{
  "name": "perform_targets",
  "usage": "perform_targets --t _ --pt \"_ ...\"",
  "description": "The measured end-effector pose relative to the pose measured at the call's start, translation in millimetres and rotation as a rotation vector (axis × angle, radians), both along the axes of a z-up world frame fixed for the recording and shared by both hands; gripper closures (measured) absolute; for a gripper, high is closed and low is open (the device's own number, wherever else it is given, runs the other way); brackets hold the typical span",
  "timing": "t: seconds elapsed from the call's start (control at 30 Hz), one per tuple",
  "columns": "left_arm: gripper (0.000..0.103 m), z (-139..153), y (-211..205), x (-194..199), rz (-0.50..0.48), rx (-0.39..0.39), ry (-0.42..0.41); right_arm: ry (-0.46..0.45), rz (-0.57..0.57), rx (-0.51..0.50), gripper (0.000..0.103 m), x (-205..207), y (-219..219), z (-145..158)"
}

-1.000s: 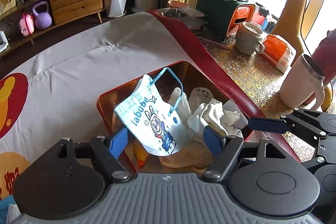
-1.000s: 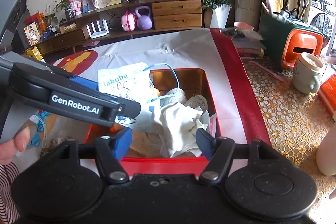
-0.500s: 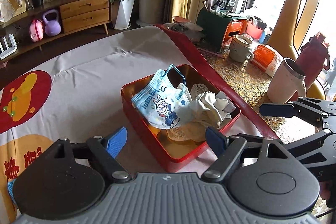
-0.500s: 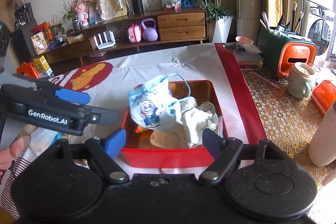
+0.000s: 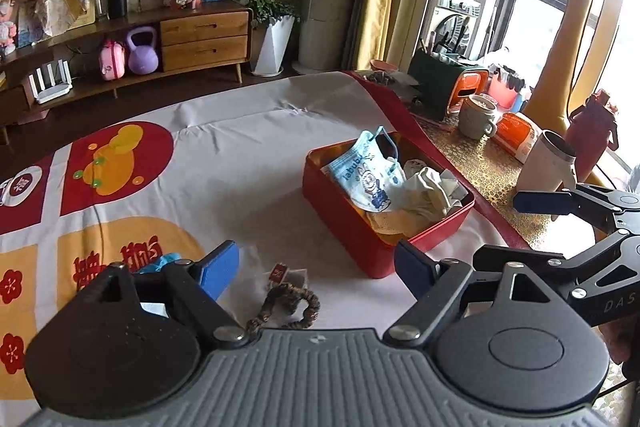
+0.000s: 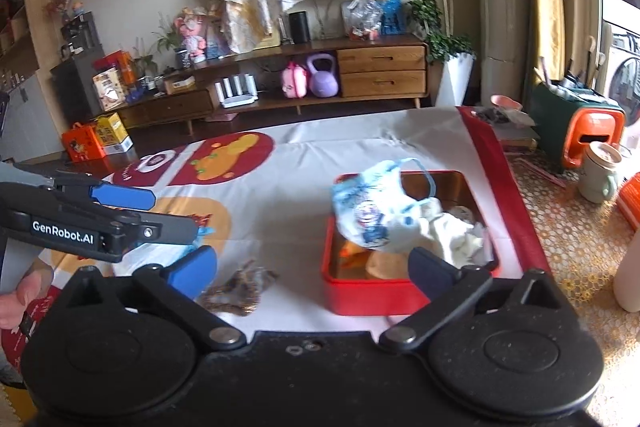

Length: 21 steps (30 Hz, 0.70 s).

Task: Organize soft objects
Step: 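Withdraw both tools from the tin toward the gloves and bracelet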

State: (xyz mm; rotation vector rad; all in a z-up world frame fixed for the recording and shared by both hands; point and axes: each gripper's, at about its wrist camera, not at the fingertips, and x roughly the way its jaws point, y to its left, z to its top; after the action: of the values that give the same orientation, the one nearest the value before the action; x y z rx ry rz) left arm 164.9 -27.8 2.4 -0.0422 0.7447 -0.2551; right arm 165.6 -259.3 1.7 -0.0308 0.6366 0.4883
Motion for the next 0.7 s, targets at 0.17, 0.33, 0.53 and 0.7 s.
perform_targets --t 0.17,0.33,0.53,0.7 --pt "0.012 -2.1 34.9 -18.9 0.056 -0.010 -0.009 -0.004 0.042 -0.009 0.001 -9.2 26.1 -5.0" --pt "0.002 -8.7 71.8 -34.0 0.126 -0.041 -0.019 0.014 0.070 -0.003 0.001 -13.4 47.0 -14.7" --pt "0.002 -23.1 108.1 -44.2 0.219 -0.043 -0.028 0.032 0.094 -0.015 0.001 -15.2 70.6 -25.9" --pt "0.002 -39.7 122.8 -52.6 0.254 -0.007 -0.041 0.049 0.107 -0.021 0.001 -15.2 86.4 -38.2"
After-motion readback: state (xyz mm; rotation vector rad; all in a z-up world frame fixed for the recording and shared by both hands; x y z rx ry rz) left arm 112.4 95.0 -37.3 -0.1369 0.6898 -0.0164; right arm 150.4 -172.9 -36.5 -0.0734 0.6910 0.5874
